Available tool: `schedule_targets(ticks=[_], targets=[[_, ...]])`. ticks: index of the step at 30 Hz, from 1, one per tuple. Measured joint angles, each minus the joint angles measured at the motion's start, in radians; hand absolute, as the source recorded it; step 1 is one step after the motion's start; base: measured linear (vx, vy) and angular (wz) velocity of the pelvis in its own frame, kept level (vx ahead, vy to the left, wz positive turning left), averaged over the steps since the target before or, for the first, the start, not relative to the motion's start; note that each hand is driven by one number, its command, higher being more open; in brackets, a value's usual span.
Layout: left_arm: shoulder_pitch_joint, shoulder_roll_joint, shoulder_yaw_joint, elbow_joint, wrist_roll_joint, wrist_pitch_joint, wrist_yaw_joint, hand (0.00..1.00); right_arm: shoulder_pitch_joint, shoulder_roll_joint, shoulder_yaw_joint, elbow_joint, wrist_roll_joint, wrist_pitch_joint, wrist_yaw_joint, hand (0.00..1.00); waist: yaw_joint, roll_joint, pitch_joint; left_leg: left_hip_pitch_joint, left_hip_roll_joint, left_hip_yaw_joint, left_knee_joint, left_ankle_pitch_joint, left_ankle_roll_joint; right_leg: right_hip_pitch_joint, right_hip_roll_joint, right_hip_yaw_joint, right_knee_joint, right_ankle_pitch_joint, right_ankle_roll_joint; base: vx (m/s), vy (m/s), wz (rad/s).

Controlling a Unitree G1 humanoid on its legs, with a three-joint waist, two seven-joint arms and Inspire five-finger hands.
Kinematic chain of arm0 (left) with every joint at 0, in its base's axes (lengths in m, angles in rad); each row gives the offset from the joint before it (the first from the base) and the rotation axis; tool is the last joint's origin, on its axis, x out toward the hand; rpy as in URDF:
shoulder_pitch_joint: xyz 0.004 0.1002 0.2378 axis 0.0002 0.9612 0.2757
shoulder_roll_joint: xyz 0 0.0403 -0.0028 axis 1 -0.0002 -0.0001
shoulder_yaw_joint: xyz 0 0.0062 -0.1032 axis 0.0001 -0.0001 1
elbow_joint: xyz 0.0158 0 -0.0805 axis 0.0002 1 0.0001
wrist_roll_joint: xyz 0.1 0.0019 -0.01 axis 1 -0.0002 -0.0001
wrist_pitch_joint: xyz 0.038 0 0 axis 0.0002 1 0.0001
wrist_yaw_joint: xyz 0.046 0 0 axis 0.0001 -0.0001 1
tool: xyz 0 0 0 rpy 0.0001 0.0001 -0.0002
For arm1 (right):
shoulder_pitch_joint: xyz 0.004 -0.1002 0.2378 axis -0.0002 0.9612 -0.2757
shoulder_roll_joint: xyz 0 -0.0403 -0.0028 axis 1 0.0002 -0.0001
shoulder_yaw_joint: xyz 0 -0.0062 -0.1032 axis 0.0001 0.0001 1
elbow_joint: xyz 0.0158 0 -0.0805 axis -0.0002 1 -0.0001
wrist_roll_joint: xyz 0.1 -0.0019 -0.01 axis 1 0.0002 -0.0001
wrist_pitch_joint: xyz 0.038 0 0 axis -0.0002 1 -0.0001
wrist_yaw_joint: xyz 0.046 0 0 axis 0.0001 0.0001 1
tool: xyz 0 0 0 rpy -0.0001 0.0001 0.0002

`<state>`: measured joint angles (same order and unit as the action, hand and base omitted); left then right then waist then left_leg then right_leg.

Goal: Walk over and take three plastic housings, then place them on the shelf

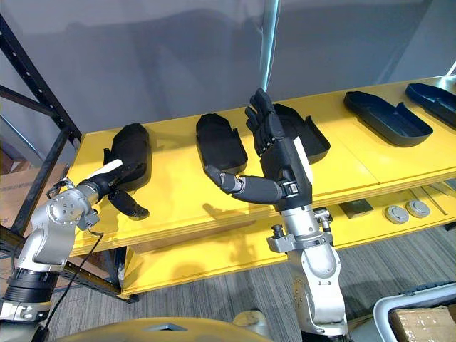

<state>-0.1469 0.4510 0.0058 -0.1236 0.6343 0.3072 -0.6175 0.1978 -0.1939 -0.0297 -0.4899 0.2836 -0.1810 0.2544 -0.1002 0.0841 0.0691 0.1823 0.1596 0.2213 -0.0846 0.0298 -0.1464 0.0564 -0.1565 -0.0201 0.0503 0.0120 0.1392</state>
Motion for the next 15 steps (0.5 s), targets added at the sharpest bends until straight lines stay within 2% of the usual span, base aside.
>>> schedule_targets(ticks=[12, 15], targets=[[-0.001, 0.001, 0.001, -0.001, -0.032, 0.0, -0.039, 1.0, -0.001, -0.001, -0.001, 0.0, 0.018, 0.001, 0.011, 1.0, 0.006, 0.009, -0.006, 0.0, 0.001, 0.004, 0.0, 0.0, 0.0, 0.0, 0.0, 0.0, 0.0, 0.0, 0.0, 0.0, 0.0, 0.0], [-0.001, 0.0, 0.002, -0.001, -0.098, -0.001, 0.037, 1.0, -0.001, -0.001, -0.001, 0.0, 0.018, 0.001, 0.01, 1.0, 0.011, 0.009, -0.006, 0.0, 0.001, 0.004, 0.0, 0.0, 0.0, 0.0, 0.0, 0.0, 0.001, 0.0, 0.0, 0.0, 0.0, 0.0]])
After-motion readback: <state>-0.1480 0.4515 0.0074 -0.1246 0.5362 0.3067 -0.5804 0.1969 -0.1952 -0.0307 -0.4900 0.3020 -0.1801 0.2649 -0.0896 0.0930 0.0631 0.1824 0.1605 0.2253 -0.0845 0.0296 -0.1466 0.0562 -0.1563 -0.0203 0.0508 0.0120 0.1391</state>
